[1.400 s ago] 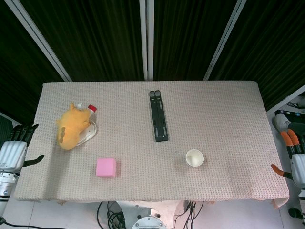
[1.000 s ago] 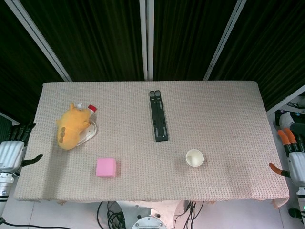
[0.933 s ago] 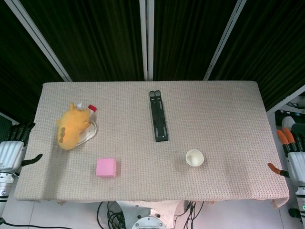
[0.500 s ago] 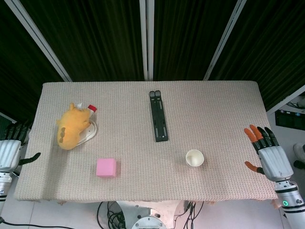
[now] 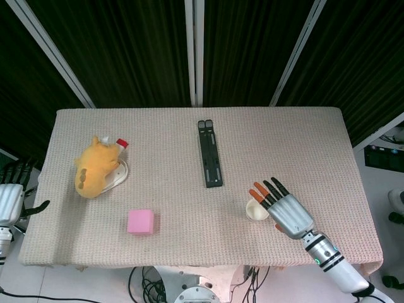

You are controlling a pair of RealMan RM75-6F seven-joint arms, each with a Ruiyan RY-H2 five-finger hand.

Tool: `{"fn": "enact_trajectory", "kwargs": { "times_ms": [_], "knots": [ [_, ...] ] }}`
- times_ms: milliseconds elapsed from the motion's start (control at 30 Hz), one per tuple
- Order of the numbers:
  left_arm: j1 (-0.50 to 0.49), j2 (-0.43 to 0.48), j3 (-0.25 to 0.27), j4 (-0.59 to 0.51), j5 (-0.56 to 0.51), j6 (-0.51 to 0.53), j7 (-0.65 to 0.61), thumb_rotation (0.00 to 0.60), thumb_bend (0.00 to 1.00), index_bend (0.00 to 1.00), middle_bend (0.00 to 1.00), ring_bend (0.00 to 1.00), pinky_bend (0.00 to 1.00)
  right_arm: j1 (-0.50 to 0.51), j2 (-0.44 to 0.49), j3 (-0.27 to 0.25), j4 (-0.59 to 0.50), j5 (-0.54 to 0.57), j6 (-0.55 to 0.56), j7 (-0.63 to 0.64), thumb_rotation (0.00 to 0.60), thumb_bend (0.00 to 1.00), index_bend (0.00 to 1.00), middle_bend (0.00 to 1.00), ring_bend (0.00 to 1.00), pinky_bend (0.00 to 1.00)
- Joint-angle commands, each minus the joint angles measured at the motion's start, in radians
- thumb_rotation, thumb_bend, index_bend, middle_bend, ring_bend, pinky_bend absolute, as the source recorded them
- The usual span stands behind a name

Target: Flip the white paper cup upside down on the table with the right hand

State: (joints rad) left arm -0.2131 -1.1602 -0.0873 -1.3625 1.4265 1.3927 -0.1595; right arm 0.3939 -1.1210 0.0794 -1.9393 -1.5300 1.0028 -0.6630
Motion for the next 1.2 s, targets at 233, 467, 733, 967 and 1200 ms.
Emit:
{"fn": "enact_trajectory", "kwargs": {
  "times_ms": [233,467,733,967,1200],
  "knots": [
    [-0.003,-0.007,-0.006,0.016,-0.017,-0.022,-0.004,0.600,0.15,0.00,0.00,0.00,0.00,0.095,-0.155,-0.002,-0.002,0.205,-0.063,-0.253,0.600,0.03,0.00,0.00,0.00,0.00],
    [-0.004,-0.013,-0.012,0.030,-0.035,-0.040,-0.011,0.600,0.15,0.00,0.00,0.00,0.00,0.125,-0.193,-0.020,0.018,0.266,-0.045,-0.322,0.600,0.08,0.00,0.05,0.00,0.00],
    [-0.005,-0.016,-0.013,0.041,-0.034,-0.049,-0.021,0.600,0.15,0.00,0.00,0.00,0.00,0.144,-0.235,-0.046,0.054,0.272,-0.008,-0.354,0.600,0.09,0.01,0.17,0.00,0.00],
    [-0.004,-0.016,-0.013,0.044,-0.035,-0.055,-0.032,0.600,0.15,0.00,0.00,0.00,0.00,0.153,-0.259,-0.067,0.083,0.245,0.021,-0.350,0.600,0.13,0.18,0.32,0.00,0.00],
    [-0.005,-0.015,-0.013,0.047,-0.037,-0.065,-0.039,0.600,0.15,0.00,0.00,0.00,0.00,0.146,-0.253,-0.078,0.095,0.218,0.063,-0.327,0.600,0.15,0.36,0.46,0.01,0.00]
  ]
}}
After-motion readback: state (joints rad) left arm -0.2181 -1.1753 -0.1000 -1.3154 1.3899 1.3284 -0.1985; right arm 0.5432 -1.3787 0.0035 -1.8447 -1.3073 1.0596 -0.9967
